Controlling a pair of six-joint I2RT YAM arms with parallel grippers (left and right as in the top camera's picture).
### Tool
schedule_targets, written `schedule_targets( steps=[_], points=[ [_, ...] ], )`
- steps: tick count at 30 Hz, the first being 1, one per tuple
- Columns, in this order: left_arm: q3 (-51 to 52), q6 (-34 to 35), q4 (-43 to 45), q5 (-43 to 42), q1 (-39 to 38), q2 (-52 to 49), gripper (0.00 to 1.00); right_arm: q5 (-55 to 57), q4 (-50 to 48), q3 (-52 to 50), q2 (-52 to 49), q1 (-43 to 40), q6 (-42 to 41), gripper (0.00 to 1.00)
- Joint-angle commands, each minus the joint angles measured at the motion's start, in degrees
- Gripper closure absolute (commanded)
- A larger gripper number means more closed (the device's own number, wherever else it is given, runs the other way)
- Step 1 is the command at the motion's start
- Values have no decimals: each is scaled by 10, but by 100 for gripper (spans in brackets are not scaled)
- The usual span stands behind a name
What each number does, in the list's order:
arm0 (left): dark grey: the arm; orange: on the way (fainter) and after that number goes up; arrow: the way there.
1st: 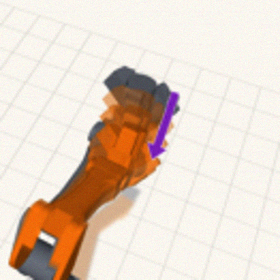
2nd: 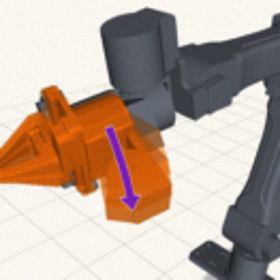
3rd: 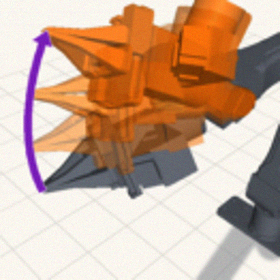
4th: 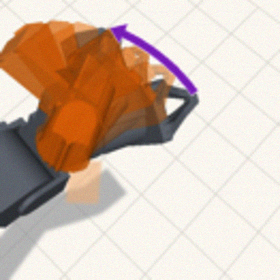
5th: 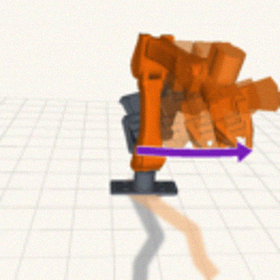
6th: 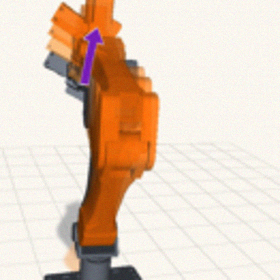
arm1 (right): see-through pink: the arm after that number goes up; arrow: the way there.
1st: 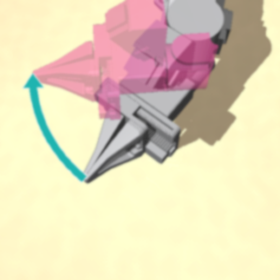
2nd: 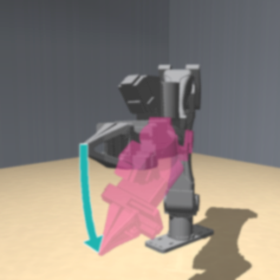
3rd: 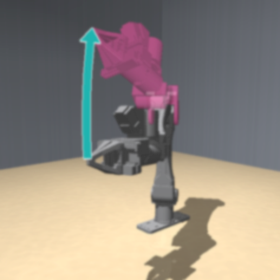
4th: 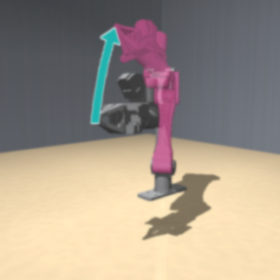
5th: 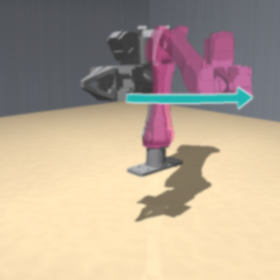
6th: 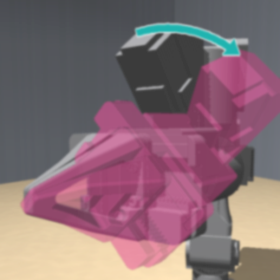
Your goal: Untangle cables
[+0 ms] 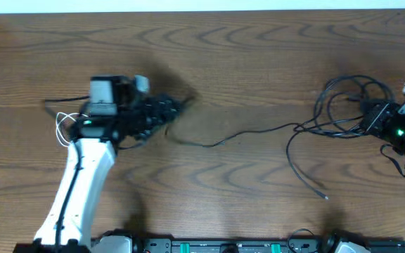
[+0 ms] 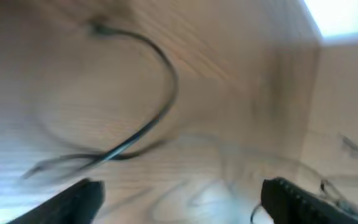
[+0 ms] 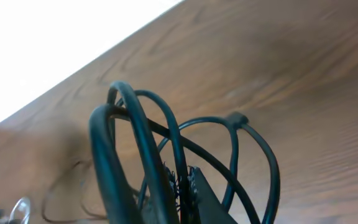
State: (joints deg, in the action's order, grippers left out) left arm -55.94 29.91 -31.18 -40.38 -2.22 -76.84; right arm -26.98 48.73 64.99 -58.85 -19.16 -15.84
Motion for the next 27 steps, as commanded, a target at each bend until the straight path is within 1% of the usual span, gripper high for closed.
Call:
schedule_targets(
  steps=[1, 3, 6, 8, 10, 12, 15, 18, 22, 27],
  points=[
    [-4, -89, -17, -21, -70, -25, 11, -82, 28, 5, -12, -2, 57, 99],
    [-4, -122, -26, -18, -93, -34, 11, -113, 53, 3, -19, -2, 99, 99],
    [-4, -136, -17, -16, -116, -45, 11, -153, 80, -3, -30, 3, 148, 99],
    [-4, -133, 3, -21, -123, -45, 11, -170, 82, -16, -38, 17, 153, 99],
    [-4, -134, 31, -52, -128, -44, 10, -181, 82, -30, -48, 36, 153, 99],
    [-4, -136, 66, -87, -134, -44, 9, -216, 80, -45, -61, 60, 160, 99],
    [-4, -153, 97, -96, -144, -44, 8, -285, 66, -69, -82, 102, 207, 99],
    [-4, -153, 117, -110, -146, -44, 8, -288, 55, -78, -101, 132, 209, 99],
    [-4, -153, 149, -167, -147, -44, 8, -290, 43, -78, -125, 162, 208, 99],
    [-4, -153, 166, -173, -170, -44, 9, -292, 15, -78, -139, 198, 206, 99]
  ],
)
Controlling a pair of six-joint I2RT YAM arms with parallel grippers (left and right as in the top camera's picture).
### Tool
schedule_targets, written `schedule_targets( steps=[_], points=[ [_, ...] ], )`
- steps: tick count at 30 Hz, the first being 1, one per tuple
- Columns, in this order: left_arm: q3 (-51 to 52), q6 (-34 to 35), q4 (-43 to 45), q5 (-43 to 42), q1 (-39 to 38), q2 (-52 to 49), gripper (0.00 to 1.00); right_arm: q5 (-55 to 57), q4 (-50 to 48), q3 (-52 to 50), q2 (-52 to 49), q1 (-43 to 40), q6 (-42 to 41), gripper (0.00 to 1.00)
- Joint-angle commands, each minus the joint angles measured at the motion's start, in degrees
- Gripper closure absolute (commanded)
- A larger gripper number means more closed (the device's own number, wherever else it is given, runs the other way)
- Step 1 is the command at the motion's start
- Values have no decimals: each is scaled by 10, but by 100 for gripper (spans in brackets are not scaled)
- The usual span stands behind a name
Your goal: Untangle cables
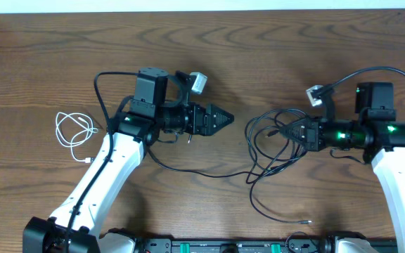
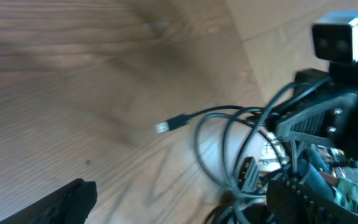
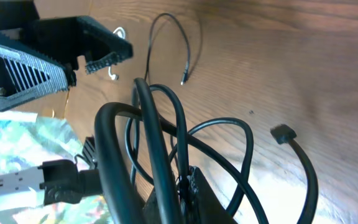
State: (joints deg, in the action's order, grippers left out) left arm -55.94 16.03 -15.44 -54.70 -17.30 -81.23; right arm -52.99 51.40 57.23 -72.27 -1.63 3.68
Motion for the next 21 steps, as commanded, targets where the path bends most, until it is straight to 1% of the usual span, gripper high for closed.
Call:
schedule_targets(
  steps=[1, 3, 5, 8, 11, 12, 13, 14, 16, 17, 21],
  points=[
    [-4, -14, 12, -29, -28, 0, 9, -31, -16, 0, -5, 29, 10, 99],
    [-4, -14, 15, -15, -46, 0, 9, -31, -21, 0, -5, 43, 10, 99],
    [-4, -13, 14, 25, -64, 0, 14, -31, -26, 0, -5, 53, 1, 99],
    [-4, 5, 15, 93, -94, 0, 14, -39, -30, 0, -5, 61, -11, 99],
    [-4, 8, 15, 138, -127, -1, 15, -88, -41, 0, -5, 61, -10, 99],
    [-4, 8, 15, 150, -136, -1, 23, -104, -46, 0, -5, 61, -10, 99],
    [-4, 8, 14, 164, -143, -1, 36, -116, -50, 0, -5, 61, -10, 99],
    [-4, 8, 14, 181, -150, -1, 55, -124, -52, 0, -5, 61, -10, 99],
    [-4, 32, 5, 237, -158, -1, 85, -124, -50, 0, -5, 61, -10, 99],
    [-4, 51, -1, 269, -158, -1, 92, -124, -49, 0, -5, 61, -10, 99],
    [-4, 153, -45, 438, -141, -1, 92, -113, -26, 0, -5, 61, 18, 99]
  ],
)
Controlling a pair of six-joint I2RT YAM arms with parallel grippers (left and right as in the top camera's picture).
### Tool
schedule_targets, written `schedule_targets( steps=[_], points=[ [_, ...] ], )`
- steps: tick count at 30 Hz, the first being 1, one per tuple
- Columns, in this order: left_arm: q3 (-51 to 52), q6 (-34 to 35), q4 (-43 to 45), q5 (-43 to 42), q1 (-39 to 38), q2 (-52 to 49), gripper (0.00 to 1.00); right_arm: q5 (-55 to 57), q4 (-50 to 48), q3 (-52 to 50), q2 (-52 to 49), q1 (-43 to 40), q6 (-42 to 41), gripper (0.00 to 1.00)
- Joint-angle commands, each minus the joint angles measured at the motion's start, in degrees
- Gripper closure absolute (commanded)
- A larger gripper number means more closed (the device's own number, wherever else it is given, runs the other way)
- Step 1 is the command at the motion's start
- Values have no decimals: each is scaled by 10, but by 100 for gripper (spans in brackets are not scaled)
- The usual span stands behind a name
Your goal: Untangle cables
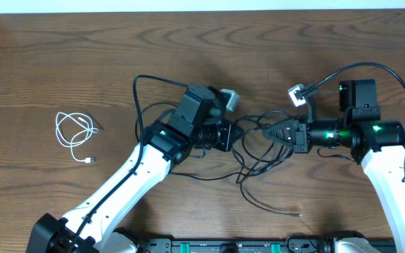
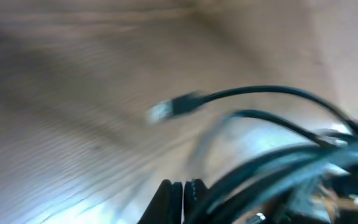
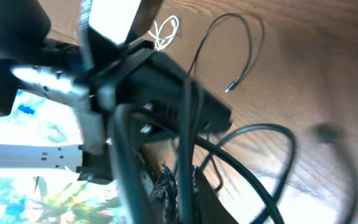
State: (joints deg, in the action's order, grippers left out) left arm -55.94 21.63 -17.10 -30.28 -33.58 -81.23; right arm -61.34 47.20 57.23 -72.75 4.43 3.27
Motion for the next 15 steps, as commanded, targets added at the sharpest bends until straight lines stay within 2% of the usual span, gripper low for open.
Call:
schedule_targets(
  steps=[1, 9, 11, 15],
  points=[
    [-4, 116, -39, 217, 30, -1, 92, -19, 22, 0, 0, 1, 30, 99],
    [-4, 230, -105, 235, 139, -1, 92, 209, 69, 0, 0, 1, 11, 99],
    [-4, 253, -119, 235, 158, -1, 92, 299, 71, 0, 0, 1, -36, 99],
    [-4, 270, -134, 232, 177, -1, 92, 525, 83, 0, 0, 1, -197, 99]
  ],
)
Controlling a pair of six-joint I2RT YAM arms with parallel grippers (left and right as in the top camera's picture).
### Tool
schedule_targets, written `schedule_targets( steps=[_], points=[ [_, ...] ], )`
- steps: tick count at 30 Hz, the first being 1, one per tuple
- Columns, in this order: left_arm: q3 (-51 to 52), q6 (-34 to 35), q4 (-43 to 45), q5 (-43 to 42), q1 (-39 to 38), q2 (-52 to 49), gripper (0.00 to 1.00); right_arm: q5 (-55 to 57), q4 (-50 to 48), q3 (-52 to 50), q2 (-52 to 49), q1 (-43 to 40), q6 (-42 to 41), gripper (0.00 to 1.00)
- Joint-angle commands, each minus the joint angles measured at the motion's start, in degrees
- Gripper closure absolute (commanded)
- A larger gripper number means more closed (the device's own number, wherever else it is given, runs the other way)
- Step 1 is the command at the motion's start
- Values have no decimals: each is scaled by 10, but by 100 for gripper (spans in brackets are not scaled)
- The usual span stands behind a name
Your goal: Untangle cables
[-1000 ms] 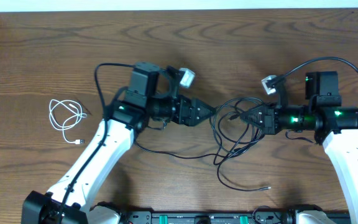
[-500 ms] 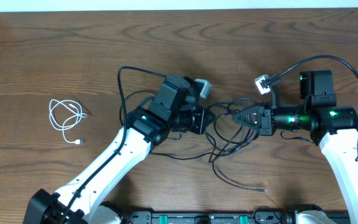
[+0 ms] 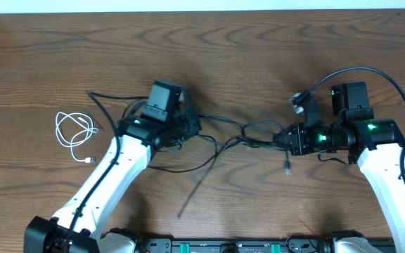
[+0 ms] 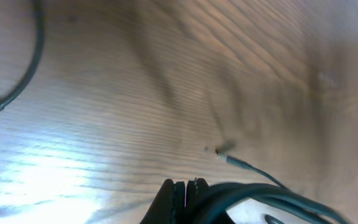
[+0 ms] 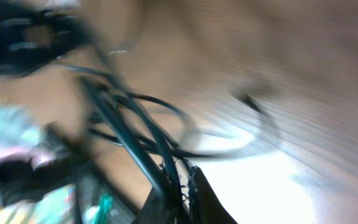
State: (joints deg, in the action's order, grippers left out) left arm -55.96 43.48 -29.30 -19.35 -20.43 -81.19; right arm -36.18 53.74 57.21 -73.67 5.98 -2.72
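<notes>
A tangle of black cables (image 3: 225, 140) is stretched across the middle of the table between my two grippers, with small loops near its centre. My left gripper (image 3: 193, 128) is shut on its left end; the left wrist view shows the fingertips (image 4: 174, 191) pressed together with black cable (image 4: 263, 198) beside them. My right gripper (image 3: 280, 138) is shut on the right end, with strands (image 5: 135, 143) running out of its jaws in a blurred view. One loose tail (image 3: 195, 188) trails toward the front. A plug (image 3: 287, 166) hangs below the right gripper.
A coiled white cable (image 3: 72, 130) lies apart at the left on the wooden table (image 3: 259, 49). A cable from the right arm's camera arcs above that arm (image 3: 357, 70). A thin cable end (image 4: 229, 158) lies on the wood ahead of the left fingers.
The grippers were close together at the table's middle, both on the bundle. My left gripper now sits further left and the right slightly further right, with the cables drawn out in a line between them.
First my left gripper was open at the far left near the white cable, and the right held the black bundle at the far right. Then both were nearer the middle, the left still open. Then the left was shut on the bundle. Now the bundle is stretched.
</notes>
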Motion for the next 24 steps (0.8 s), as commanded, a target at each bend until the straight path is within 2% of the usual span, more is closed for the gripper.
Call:
schedule_targets(
  steps=[1, 5, 8, 11, 13, 15, 17, 20, 24],
  points=[
    [-3, 53, -14, 123, 46, -2, 92, 325, 25, 0, 9, -15, -182, 99],
    [-3, 58, -13, 101, 45, -2, 92, 429, 48, 0, 9, -15, -291, 98],
    [-3, 62, -13, 76, 45, -2, 92, 430, 45, 0, 9, -15, -311, 91],
    [-3, 62, -12, 40, 45, -2, 92, 357, 30, 0, 9, -15, -265, 88],
    [-3, 61, -3, 4, 45, -2, 92, 257, 15, 0, 9, -15, -213, 81],
    [-3, 47, 31, -73, 45, -2, 92, 122, -3, 0, 9, -14, -163, 71],
    [-3, 10, 78, -140, 41, -2, 92, 41, -15, 0, 9, -12, -137, 67],
    [-3, -32, 163, -234, 31, -2, 92, 22, -20, 0, 9, -9, -165, 61],
    [-3, -32, 251, -287, 10, -2, 92, 26, -18, 0, 9, -8, -236, 57]
  ],
)
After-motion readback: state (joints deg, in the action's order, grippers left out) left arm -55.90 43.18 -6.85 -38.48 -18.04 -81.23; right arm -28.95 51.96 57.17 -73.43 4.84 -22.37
